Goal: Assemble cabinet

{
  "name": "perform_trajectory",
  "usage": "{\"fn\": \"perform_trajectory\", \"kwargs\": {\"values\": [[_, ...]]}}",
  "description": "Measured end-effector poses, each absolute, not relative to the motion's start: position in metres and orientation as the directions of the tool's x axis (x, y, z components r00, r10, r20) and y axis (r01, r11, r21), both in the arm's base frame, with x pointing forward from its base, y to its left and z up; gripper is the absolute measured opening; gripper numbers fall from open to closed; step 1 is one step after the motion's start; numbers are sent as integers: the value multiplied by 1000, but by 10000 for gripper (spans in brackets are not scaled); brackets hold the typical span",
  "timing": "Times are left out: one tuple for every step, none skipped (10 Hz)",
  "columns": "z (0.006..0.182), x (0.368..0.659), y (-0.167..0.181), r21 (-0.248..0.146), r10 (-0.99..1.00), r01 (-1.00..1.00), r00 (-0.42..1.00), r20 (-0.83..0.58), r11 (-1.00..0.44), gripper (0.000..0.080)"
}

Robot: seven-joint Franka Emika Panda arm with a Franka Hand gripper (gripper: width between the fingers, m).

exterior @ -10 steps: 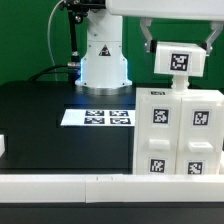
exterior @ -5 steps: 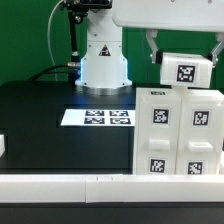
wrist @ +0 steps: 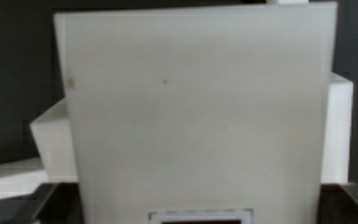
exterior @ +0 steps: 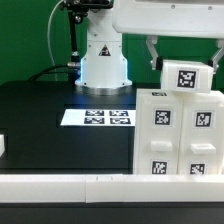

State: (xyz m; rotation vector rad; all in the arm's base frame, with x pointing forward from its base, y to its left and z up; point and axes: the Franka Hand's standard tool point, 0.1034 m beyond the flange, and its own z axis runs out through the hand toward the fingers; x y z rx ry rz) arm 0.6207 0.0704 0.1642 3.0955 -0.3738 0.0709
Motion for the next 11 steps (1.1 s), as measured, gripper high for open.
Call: {"fn": "perform_trajectory", "kwargs": {"values": [[164, 623, 69, 11, -241, -242, 968, 69, -970, 557], [164, 623, 69, 9, -258, -260, 964, 69, -966, 557], [164, 623, 69, 8, -264, -265, 962, 69, -964, 557], [164, 623, 69, 6, -289, -290, 955, 70, -957, 557], [164, 623, 70, -2, -361, -362, 930, 69, -932, 557], [164, 623, 70, -8, -443, -444, 894, 69, -896, 557], [163, 624, 71, -17, -566, -566, 822, 68, -824, 557], [163, 625, 72, -26, -661, -661, 748, 65, -750, 557], [163, 626, 73, -55, -772, -770, 635, 40, -636, 557], [163, 627, 74, -74, -873, -870, 488, 18, -488, 557], [163, 628, 76, -83, -908, -904, 420, 15, -419, 557]]}}
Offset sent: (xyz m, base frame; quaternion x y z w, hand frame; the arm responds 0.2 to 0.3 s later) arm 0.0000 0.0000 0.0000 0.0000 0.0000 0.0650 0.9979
